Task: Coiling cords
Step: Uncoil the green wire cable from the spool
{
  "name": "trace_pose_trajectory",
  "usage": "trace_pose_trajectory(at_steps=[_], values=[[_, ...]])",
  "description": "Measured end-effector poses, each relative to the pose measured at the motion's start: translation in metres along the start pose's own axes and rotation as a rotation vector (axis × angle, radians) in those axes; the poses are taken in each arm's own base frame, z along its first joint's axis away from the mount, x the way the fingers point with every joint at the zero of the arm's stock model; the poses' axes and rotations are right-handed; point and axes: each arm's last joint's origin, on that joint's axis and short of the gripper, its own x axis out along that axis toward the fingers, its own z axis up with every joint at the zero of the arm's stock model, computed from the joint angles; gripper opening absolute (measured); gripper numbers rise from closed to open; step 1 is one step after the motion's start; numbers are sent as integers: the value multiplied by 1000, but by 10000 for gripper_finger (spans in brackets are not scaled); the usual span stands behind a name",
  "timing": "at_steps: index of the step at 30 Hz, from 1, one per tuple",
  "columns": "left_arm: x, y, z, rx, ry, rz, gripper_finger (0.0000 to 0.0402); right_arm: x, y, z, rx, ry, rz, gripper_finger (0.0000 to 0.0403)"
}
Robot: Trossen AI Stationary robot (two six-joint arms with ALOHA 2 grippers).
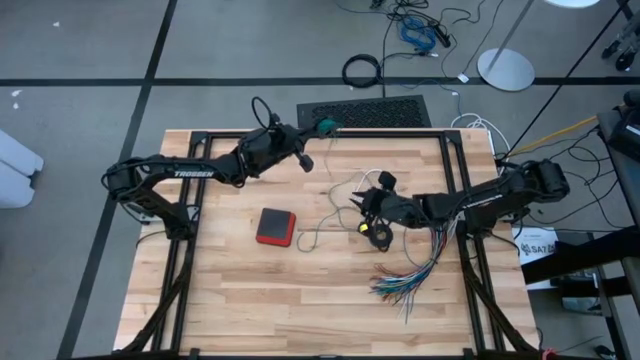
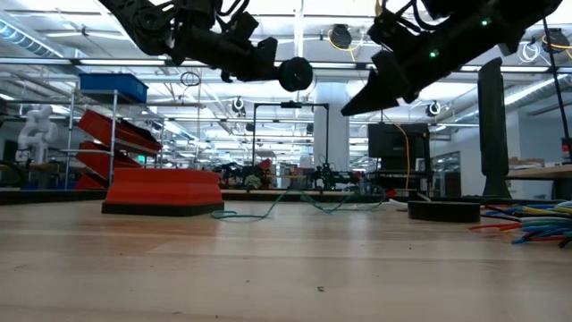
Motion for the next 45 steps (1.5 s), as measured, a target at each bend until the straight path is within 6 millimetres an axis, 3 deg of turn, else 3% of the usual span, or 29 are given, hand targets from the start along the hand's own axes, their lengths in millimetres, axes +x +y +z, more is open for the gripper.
trace_pose_trajectory(at_steps=[5, 10, 16, 21, 25, 37, 45], values=[[0, -1, -1, 4, 11, -33, 0, -4, 1, -5, 3, 46, -23, 184], [-1, -6, -1, 4, 9, -64, 0, -4, -1, 4, 17, -41, -103, 225], [-4, -17, 1, 4, -2, -124, 0, -3, -17, 12, 110, -305, -147, 208], [-6, -24, 2, 5, -7, -144, 0, 4, -47, -3, 230, -435, -74, 189], [-6, -26, 3, -8, -15, -167, 0, 7, -60, -9, 220, -489, 36, 184], [-9, -33, 6, -54, -38, -227, 0, 21, -70, -9, 181, -553, 102, 183], [-11, -40, 7, -76, -35, -274, 0, 36, -65, -13, 211, -594, 157, 183]])
